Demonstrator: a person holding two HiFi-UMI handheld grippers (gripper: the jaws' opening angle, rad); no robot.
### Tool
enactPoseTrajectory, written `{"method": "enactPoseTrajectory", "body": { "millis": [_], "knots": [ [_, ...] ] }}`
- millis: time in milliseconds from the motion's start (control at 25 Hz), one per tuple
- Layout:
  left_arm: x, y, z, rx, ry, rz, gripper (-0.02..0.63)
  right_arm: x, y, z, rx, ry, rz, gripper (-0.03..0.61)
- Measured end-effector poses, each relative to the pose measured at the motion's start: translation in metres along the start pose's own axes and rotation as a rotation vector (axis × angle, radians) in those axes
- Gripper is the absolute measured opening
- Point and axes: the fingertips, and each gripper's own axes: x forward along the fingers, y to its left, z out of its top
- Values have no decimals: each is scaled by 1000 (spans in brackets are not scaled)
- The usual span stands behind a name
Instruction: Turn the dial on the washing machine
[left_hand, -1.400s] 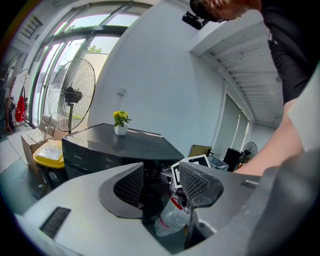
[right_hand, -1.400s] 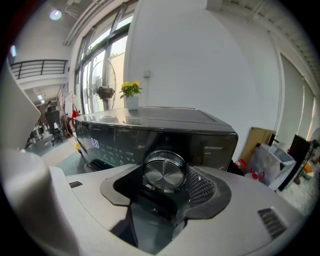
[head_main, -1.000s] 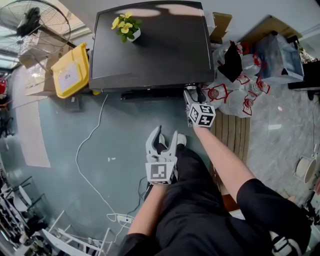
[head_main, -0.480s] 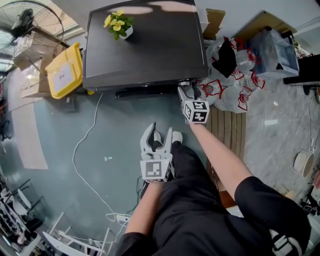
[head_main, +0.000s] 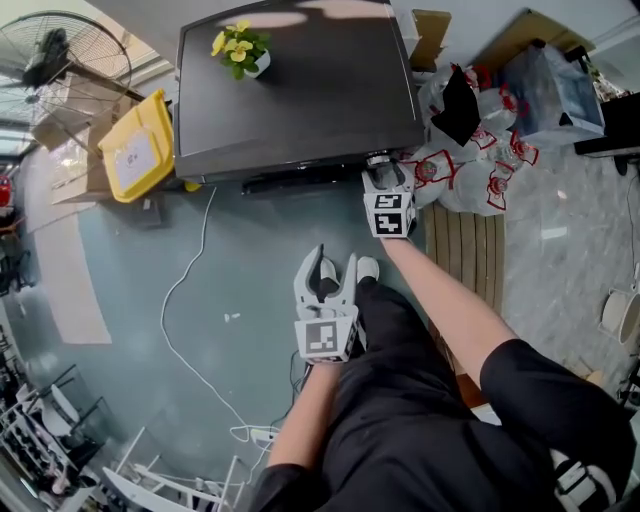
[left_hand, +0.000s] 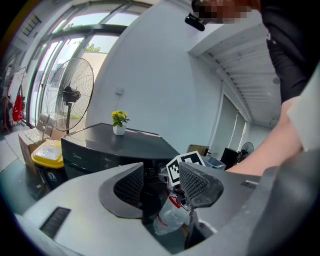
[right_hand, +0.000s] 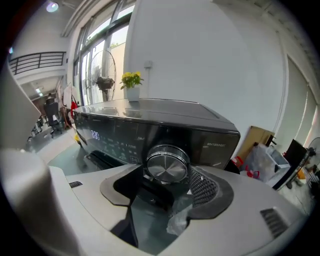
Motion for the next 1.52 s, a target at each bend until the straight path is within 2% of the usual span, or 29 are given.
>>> {"method": "enactPoseTrajectory", "body": {
  "millis": [240, 520, 760, 920, 1200, 1520],
  "knots": [
    [-5, 8, -2, -5, -4, 11, 198, 3, -6, -6, 14, 25, -2, 252],
    [-3, 3, 1, -8, -25, -3, 198, 1, -5, -4, 43, -7, 28, 252],
    [-4, 2, 2, 8, -9, 6, 198, 0, -9, -2, 265, -62, 108, 252],
    [-5, -1, 2, 4, -13, 0, 198, 0, -9, -1, 307, -68, 136, 252],
    [-4, -6, 3, 14, -25, 0, 198, 2, -5, -4, 238, -29, 141, 252],
    [-9, -5, 3, -1, -22, 26, 198, -10, -4, 14, 60, -66, 78, 253]
  ]
}}
